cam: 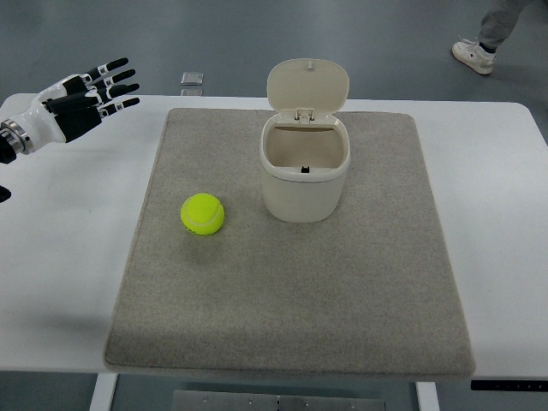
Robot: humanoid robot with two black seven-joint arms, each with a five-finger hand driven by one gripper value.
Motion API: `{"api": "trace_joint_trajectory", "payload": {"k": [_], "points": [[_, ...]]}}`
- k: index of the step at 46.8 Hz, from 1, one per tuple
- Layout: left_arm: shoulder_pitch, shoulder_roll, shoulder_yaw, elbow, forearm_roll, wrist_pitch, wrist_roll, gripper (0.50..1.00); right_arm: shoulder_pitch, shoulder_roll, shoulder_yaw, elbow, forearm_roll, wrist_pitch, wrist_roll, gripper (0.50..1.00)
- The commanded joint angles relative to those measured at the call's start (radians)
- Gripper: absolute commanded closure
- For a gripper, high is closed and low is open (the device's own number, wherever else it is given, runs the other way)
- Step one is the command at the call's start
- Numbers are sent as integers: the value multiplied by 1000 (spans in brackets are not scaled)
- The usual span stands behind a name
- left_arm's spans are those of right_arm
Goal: Put tennis ball into box with left hand
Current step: 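Rotate the left hand palm-down and reach toward the tennis ball, then close the left hand fingers around the yellow-green tennis ball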
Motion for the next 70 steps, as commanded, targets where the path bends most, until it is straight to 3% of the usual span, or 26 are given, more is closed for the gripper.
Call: {"api": "trace_joint_trajectory", "payload": {"k": [1,8,18,29,43,58,70], "points": [[0,30,-1,-38,137,0,-76,508,0,0,0,1,0,0,0,597],[0,61,-1,-93,425,0,-199,508,0,0,0,-1,0,0,0,599],[11,142,5,-254,745,8,-311,508,0,0,0,-1,0,0,0,599],[86,202,20,-443,944,224,-374,508,0,0,0,1,0,0,0,597],[78,207,28,-512,1249,269,-400,512,0,0,0,-1,0,0,0,599],[69,205,163,-618,1479,488,-423,516,0,0,0,1,0,0,0,597],[34,156,186,-609,1613,504,-416,516,0,0,0,1,0,0,0,597]]}}
